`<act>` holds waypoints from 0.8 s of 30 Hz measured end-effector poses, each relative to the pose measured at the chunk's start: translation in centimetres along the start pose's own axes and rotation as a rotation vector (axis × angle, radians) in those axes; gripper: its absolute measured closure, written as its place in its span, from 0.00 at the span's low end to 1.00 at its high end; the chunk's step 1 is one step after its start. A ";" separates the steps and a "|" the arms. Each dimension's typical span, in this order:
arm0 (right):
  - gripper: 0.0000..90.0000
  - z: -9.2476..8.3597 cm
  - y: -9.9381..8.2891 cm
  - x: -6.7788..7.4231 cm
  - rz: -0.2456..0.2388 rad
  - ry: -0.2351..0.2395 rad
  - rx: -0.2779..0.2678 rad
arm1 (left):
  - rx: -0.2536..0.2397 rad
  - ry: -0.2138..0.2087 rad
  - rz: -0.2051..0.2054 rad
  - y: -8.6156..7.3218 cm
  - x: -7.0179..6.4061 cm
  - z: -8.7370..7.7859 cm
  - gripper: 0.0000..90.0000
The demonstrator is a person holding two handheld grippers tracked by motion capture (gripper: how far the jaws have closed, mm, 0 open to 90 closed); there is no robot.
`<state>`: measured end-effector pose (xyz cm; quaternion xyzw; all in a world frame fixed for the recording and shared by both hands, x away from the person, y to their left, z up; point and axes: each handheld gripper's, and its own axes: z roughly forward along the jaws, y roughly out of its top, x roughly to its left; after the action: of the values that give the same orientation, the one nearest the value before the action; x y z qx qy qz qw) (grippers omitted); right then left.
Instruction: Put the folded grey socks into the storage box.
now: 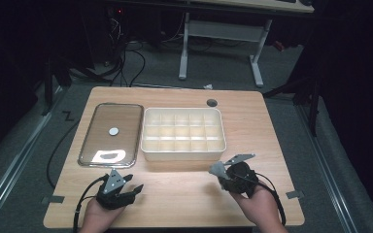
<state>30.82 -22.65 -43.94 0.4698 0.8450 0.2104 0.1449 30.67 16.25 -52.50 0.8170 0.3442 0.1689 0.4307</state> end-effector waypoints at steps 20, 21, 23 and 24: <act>0.75 -0.9 3.5 -0.8 -0.043 0.010 0.151 | -0.029 -0.029 -0.020 0.0 0.3 -0.4 0.48; 0.75 -1.0 3.8 -0.9 -0.046 0.011 0.154 | -0.030 -0.030 -0.020 0.1 0.3 -0.5 0.48; 0.75 -1.0 4.3 -1.1 -0.044 0.010 0.156 | -0.027 -0.031 -0.016 0.0 0.3 -0.4 0.48; 0.75 -1.1 4.6 -1.2 -0.042 0.016 0.158 | -0.027 -0.031 -0.017 0.0 0.3 -0.4 0.48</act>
<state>34.35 -21.74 -40.66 0.4602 0.8698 0.1437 0.1051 30.63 16.72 -52.27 0.8107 0.3420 0.1574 0.4483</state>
